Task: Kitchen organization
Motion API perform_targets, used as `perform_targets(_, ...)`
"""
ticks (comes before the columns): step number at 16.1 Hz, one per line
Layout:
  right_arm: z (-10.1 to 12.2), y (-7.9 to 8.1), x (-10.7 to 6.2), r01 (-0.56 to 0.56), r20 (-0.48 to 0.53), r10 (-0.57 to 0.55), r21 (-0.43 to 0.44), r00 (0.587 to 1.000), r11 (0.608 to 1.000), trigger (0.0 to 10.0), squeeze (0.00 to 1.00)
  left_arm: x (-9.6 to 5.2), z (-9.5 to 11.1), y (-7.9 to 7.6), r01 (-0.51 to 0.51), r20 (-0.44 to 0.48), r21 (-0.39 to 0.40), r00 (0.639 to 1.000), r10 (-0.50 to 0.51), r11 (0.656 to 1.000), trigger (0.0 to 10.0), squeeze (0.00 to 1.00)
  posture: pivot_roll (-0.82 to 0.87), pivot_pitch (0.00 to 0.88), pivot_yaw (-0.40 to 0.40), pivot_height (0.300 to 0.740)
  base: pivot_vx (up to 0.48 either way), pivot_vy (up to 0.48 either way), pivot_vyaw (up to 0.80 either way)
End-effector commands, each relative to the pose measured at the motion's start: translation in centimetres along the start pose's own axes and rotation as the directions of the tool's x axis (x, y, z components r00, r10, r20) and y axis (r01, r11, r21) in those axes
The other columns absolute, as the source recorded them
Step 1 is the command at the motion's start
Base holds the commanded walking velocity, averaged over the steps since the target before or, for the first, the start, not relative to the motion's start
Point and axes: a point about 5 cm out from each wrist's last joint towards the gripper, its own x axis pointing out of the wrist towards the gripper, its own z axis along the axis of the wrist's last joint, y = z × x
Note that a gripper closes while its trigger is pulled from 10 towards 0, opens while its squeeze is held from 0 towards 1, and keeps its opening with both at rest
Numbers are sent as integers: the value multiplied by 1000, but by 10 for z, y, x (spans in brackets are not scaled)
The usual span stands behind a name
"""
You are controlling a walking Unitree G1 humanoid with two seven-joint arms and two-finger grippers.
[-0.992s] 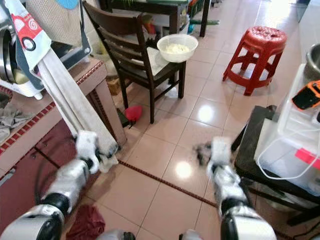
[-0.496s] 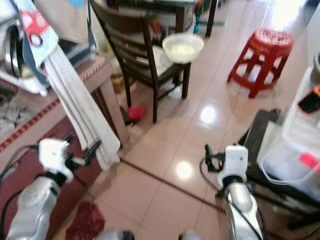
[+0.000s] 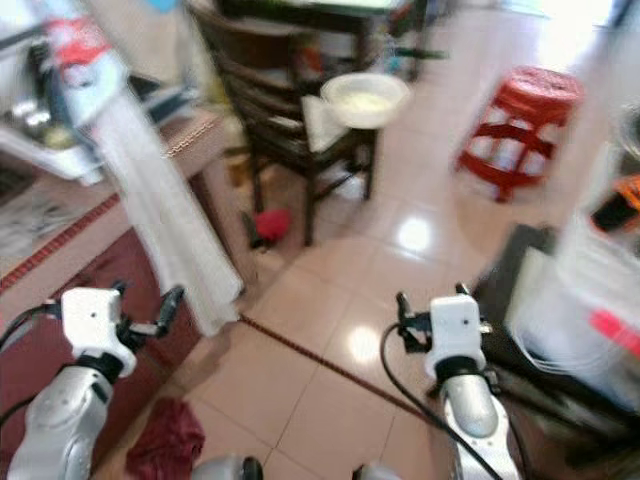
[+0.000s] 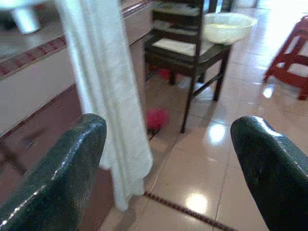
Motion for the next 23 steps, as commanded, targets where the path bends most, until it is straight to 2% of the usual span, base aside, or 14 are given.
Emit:
perform_targets(1,9,1,2,1,23,-1,5,1000,1000,10000,0,3,5,-3,11,14,31,1000,-11,999,10000,0,-61,0,65,740,0,0,800)
perform_targets(3,16,5,5,-1,47,-1,39,999,999,10000,0,4,9,-4,-6,45,29,999,5,1000,10000,0,-53,0,63,740,0,0,800)
perform_targets(4,19,10,7,-10,57,7,38,998,999,10000,0,6,13,-5,-4,79,29,997,2,1000,10000,0,-53,0,68,740,0,0,800)
perform_targets(6,25,15,9,-29,84,27,19,996,999,10000,0,10,22,-11,1,91,28,996,-4,1000,10000,0,-55,0,76,740,0,0,800)
perform_targets(8,30,16,13,-31,102,30,14,994,999,10000,0,14,28,-19,50,89,41,995,-53,998,10000,0,-60,0,71,740,0,0,800)
perform_targets(9,31,15,16,-35,109,34,6,993,999,10000,0,16,28,-20,37,100,101,994,-47,994,10000,0,-59,0,69,740,0,0,800)
perform_targets(11,29,11,23,-21,101,21,0,995,1000,10000,0,27,28,-21,14,83,84,996,-21,996,10000,0,-60,0,64,740,0,0,800)
perform_targets(14,34,8,27,-22,116,24,-14,993,1000,10000,0,24,30,-32,73,88,73,993,-79,995,10000,0,-61,0,58,740,0,0,800)
perform_targets(16,33,8,28,-5,113,12,-68,994,998,10000,0,24,27,-31,54,83,32,995,-56,998,10000,0,-61,0,54,740,0,0,800)
perform_targets(20,31,10,28,-17,102,20,-34,995,999,10000,0,24,32,-32,58,95,7,994,-58,998,10000,0,-44,0,44,740,0,0,800)
perform_targets(23,38,14,40,-21,131,25,-31,991,999,10000,0,30,41,-29,51,124,50,991,-56,997,10000,0,-25,0,46,740,0,0,800)
